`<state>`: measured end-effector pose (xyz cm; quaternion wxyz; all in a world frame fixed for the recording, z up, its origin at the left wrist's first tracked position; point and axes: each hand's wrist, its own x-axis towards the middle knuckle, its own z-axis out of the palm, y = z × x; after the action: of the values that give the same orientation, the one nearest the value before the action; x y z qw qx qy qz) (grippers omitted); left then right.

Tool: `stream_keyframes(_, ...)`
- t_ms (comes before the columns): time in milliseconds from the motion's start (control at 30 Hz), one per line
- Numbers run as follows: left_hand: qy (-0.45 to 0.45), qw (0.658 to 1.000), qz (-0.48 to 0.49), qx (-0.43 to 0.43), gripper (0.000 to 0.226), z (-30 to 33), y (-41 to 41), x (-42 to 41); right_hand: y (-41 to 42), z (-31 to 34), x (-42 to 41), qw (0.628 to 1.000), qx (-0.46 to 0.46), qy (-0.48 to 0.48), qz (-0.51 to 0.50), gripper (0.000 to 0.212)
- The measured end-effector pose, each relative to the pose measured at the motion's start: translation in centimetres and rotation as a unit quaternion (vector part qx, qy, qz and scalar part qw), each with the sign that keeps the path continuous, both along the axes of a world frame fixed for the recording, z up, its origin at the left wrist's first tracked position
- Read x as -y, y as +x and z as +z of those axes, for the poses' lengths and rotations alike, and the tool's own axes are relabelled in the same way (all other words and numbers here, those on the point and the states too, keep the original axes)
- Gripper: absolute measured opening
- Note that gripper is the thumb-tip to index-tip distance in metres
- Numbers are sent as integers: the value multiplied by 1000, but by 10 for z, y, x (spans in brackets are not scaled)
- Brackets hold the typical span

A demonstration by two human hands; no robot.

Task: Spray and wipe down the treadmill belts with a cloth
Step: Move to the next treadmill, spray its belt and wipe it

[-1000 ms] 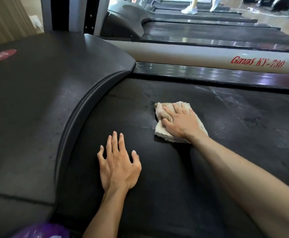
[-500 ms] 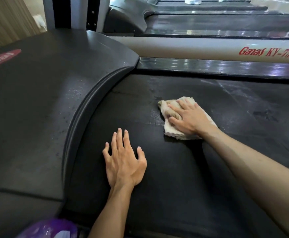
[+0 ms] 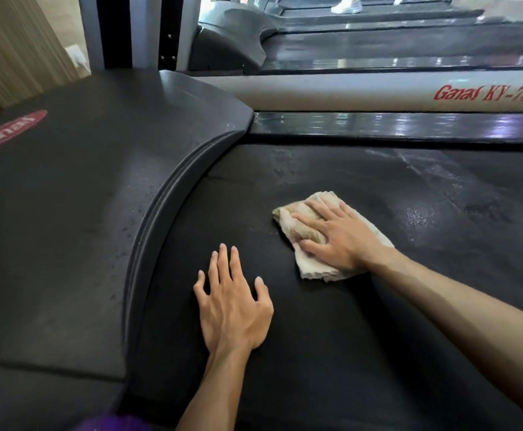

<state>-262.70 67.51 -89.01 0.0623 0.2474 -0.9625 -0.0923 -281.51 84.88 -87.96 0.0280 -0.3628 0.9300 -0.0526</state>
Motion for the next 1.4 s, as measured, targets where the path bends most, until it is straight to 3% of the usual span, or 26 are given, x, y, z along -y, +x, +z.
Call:
stream_keyframes(133,-10,1000,0,-1,80,-1,0,-1,-24,4,26,993,-10,14,-114,71)
stream_keyframes(233,-9,1000,0,2,80,-2,-1,0,-15,11,74,990,-46,33,-126,62)
stream_keyframes(367,-11,1000,-2,6,79,-1,0,0,-2,8,101,1000,14,16,-11,77)
stream_keyframes(500,-13,1000,-1,6,80,-2,0,0,-4,8,44,994,12,2,110,81)
stream_keyframes(600,-10,1000,0,1,80,-2,-1,0,-22,10,19,997,15,26,65,87)
stream_keyframes(700,-6,1000,-2,-2,80,-4,-1,1,-38,14,48,999,1,31,-21,94)
stream_keyframes(833,-1,1000,-3,-10,81,-4,-1,1,-29,14,109,998,16,-2,-56,67)
stream_keyframes(1067,-2,1000,-4,-9,83,-3,-1,1,4,9,76,988,57,-76,126,51)
stream_keyframes(1233,5,1000,-2,-23,83,-3,0,-1,-37,5,56,999,8,-30,24,74)
stream_keyframes(1400,12,1000,-4,-23,82,-2,0,-1,-59,4,134,997,18,-13,-78,59)
